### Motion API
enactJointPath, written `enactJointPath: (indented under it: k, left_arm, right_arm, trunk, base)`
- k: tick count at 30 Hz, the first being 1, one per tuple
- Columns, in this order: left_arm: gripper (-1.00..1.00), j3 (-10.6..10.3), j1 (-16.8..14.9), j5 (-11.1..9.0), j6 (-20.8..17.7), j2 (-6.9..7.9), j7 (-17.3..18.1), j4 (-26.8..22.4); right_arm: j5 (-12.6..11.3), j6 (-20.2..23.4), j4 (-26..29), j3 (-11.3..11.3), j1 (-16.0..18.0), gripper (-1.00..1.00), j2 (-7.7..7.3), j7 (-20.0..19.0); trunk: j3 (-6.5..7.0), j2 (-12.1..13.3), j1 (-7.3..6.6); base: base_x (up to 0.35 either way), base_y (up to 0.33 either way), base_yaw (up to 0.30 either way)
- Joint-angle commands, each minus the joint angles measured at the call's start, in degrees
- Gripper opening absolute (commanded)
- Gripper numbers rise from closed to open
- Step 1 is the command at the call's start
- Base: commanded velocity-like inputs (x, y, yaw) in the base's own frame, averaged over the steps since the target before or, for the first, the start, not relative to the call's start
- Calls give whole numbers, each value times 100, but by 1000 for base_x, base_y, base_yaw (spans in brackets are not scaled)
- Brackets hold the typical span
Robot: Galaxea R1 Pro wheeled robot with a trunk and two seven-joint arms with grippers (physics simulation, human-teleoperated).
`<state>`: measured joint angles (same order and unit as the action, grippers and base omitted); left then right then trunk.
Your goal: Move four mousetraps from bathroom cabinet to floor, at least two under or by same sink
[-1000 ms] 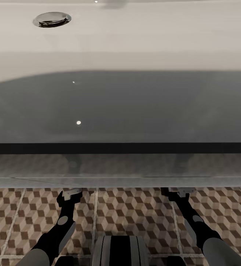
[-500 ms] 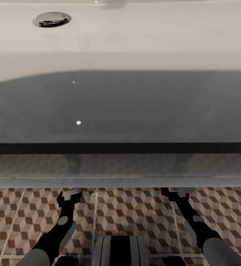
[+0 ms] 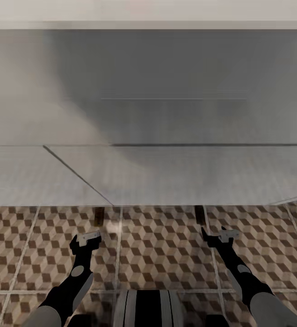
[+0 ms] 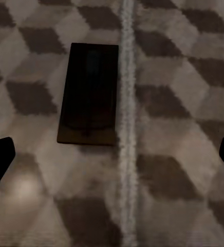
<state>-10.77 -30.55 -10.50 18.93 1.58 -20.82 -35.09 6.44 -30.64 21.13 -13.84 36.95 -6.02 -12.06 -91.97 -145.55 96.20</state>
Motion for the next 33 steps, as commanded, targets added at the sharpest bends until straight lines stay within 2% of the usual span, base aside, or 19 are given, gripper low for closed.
enactJointPath:
  k: [1, 33]
  left_arm:
    - [100, -48, -4, -58, 25, 9, -35, 2]
    - [100, -55, -4, -57, 13, 9, 8, 11]
  right_arm:
    - [59, -21, -4, -49, 4, 100, 4, -24]
    - [69, -21, -4, -49, 2, 100, 4, -24]
  trunk:
    - [-3, -1, -4]
    - [-3, -1, -4]
  base:
    - [-331, 0, 0]
    - [-339, 0, 0]
